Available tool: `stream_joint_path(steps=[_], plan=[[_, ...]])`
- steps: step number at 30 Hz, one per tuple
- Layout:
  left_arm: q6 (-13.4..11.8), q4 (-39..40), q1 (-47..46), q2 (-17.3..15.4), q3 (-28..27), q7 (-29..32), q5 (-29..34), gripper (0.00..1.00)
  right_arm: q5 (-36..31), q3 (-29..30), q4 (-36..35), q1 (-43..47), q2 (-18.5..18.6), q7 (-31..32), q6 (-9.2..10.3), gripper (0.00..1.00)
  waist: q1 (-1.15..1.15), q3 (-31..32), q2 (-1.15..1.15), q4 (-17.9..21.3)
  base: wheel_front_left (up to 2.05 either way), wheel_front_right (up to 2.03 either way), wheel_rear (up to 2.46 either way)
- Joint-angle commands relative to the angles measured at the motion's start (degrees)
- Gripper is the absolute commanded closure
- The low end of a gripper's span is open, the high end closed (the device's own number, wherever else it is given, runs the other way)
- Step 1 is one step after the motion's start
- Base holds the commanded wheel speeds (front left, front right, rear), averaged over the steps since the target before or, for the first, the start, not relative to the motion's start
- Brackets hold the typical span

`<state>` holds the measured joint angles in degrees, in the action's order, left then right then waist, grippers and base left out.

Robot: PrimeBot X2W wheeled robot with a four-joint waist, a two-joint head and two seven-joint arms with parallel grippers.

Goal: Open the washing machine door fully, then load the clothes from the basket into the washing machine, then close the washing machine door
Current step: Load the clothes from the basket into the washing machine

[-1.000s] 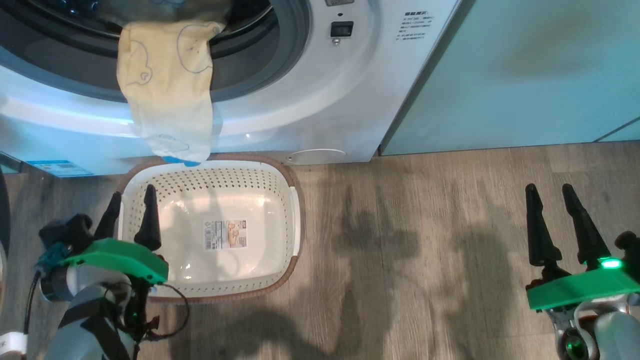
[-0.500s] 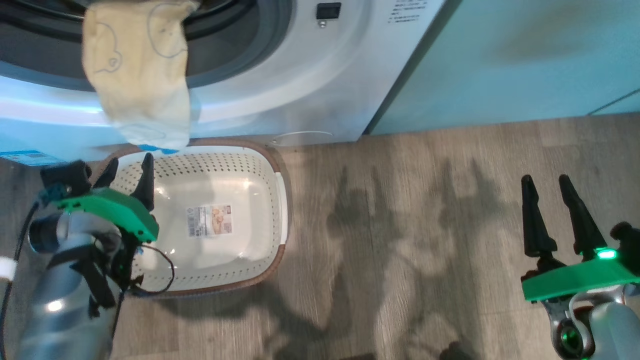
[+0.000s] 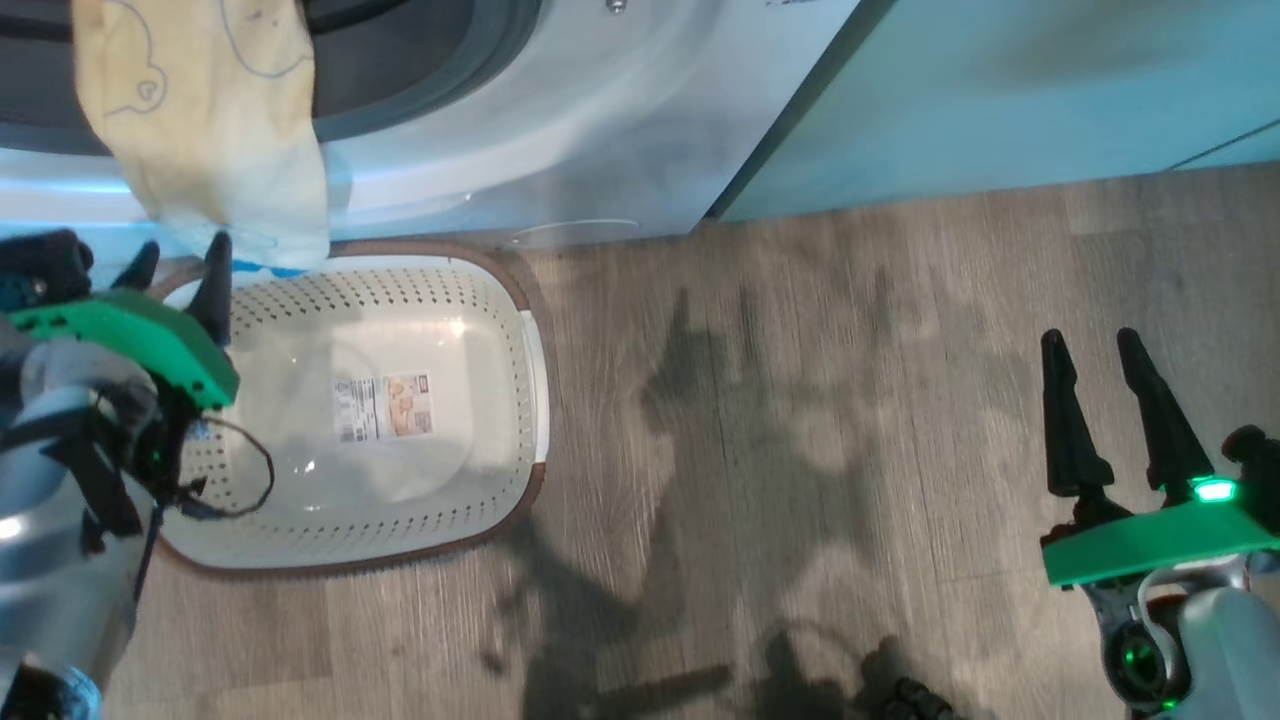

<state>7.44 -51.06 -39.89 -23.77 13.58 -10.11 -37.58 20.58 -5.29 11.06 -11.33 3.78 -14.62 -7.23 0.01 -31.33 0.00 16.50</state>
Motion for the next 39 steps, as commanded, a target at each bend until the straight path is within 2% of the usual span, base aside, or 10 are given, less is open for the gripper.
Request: stream_joint_path(steps=[1,10,16,32,33,34,35,36,39], plan=[[0.0,0.6,-1.7,-3.2,-0.6,-0.7,-0.8,0.00,-0.3,-0.8,-1.8,-1.2,1.4,-0.4,-0.25,0.00,-0.01,-0.5,0.00,0.0,0.00,0.00,0.00],[0.0,0.3,-6.2,-6.0,8.3,-2.0,-5.1,0.00,-0.5,-1.1,-2.2,-2.1,1.7,-0.4,-0.25,0.00,-0.01,-2.5,0.00,-0.2,0.00,0.00,0.00],[0.0,-1.1,-9.5,-6.4,12.0,-2.9,-7.1,0.00,-0.5,-1.1,-2.2,-2.5,1.8,-0.4,-0.25,0.00,-0.01,-3.5,0.00,-0.3,0.00,0.00,0.00],[0.0,-9.1,-15.9,-5.2,16.0,-4.3,-8.9,0.00,-0.6,-1.2,-2.1,-3.7,1.7,-0.4,-0.25,0.00,-0.01,-5.1,0.00,0.1,0.00,0.00,0.00],[0.0,-9.5,-16.1,-5.2,16.2,-4.3,-9.0,0.07,-0.6,-1.1,-2.1,-3.7,1.6,-0.4,-0.25,0.00,-0.01,-5.1,0.00,0.1,0.00,0.00,0.00],[0.0,-9.7,-16.2,-4.9,16.5,-4.4,-9.1,0.53,-0.6,-1.1,-2.0,-3.7,1.6,-0.4,-0.25,0.00,-0.01,-5.0,0.00,0.0,0.00,0.00,0.00],[0.0,-10.0,-16.3,-4.7,16.7,-4.5,-9.1,0.80,-0.6,-1.0,-2.0,-3.7,1.7,-0.4,-0.25,0.00,-0.01,-4.9,0.00,0.0,0.00,0.00,0.00],[0.0,-10.1,-16.3,-4.5,16.9,-4.5,-9.1,1.00,-0.6,-1.0,-1.9,-3.7,1.7,-0.4,-0.25,0.00,-0.01,-4.9,0.00,0.0,0.00,0.00,0.00],[0.0,-10.3,-16.5,-4.4,17.5,-4.7,-9.6,1.00,-0.7,-0.8,-1.9,-3.6,1.7,-0.4,-0.25,0.00,-0.01,-4.6,0.00,0.0,0.00,0.00,0.00]])
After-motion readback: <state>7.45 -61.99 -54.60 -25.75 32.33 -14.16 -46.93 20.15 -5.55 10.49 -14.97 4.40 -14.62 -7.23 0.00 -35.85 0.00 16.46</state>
